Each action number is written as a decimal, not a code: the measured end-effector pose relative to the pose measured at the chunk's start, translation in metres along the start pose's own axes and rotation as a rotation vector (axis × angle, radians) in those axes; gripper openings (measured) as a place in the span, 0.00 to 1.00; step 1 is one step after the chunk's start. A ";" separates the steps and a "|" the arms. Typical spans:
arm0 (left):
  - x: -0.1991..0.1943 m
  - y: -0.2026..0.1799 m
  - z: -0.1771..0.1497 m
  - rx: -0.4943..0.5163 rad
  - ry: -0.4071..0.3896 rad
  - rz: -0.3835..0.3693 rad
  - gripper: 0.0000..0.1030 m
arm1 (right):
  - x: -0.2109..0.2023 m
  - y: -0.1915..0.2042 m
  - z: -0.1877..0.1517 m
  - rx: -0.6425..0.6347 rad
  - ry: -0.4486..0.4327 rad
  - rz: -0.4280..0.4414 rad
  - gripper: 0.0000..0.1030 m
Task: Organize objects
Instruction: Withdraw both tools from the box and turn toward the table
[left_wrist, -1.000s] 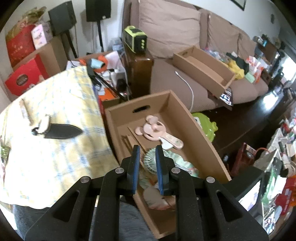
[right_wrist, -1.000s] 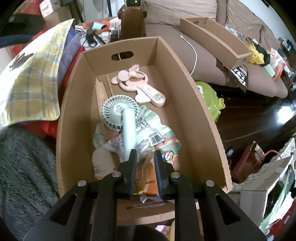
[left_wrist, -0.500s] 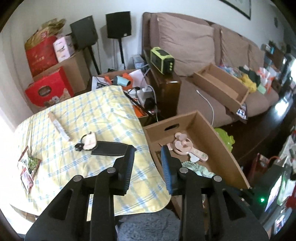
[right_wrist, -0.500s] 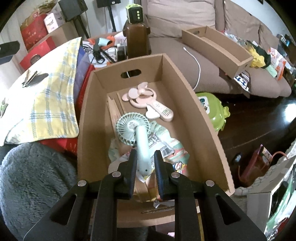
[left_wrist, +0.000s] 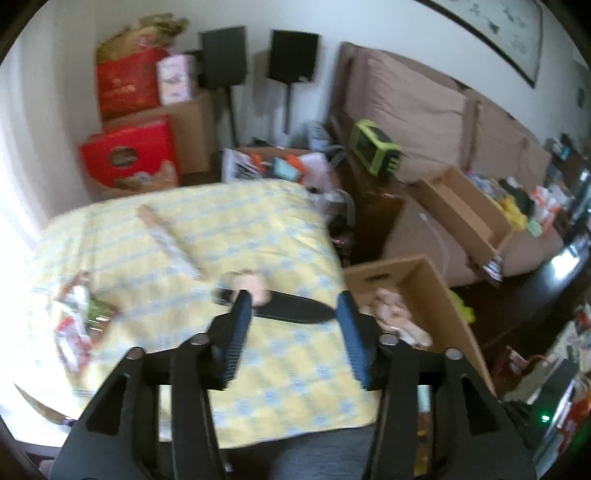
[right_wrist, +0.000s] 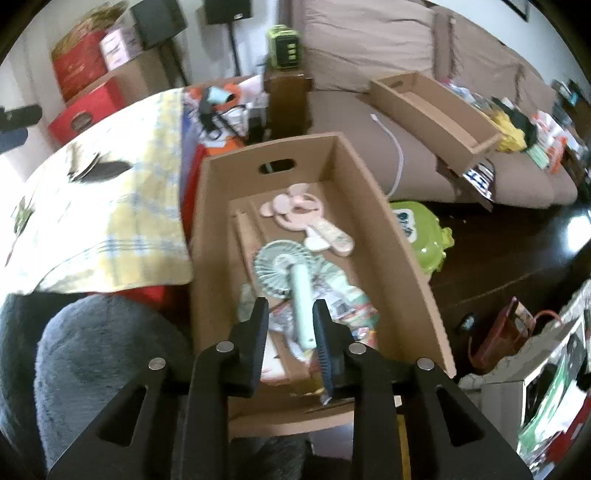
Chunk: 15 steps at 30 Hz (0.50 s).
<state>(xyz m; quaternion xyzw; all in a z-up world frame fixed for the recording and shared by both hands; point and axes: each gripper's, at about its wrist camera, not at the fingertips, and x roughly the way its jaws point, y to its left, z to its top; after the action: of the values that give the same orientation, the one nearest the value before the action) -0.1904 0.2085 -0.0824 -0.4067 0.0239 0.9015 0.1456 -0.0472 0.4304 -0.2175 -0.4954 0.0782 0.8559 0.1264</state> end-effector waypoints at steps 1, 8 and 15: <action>-0.004 0.010 0.002 -0.005 -0.015 0.018 0.56 | -0.001 0.005 0.002 -0.008 -0.001 -0.001 0.26; -0.018 0.127 0.014 -0.189 -0.064 0.168 0.64 | -0.016 0.062 0.022 -0.095 -0.038 0.040 0.35; -0.006 0.236 -0.009 -0.393 -0.029 0.224 0.64 | -0.031 0.127 0.043 -0.213 -0.076 0.058 0.45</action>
<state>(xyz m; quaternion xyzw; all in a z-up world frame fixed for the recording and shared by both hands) -0.2465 -0.0197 -0.1023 -0.4090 -0.1090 0.9052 -0.0371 -0.1051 0.3163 -0.1678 -0.4707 -0.0036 0.8808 0.0512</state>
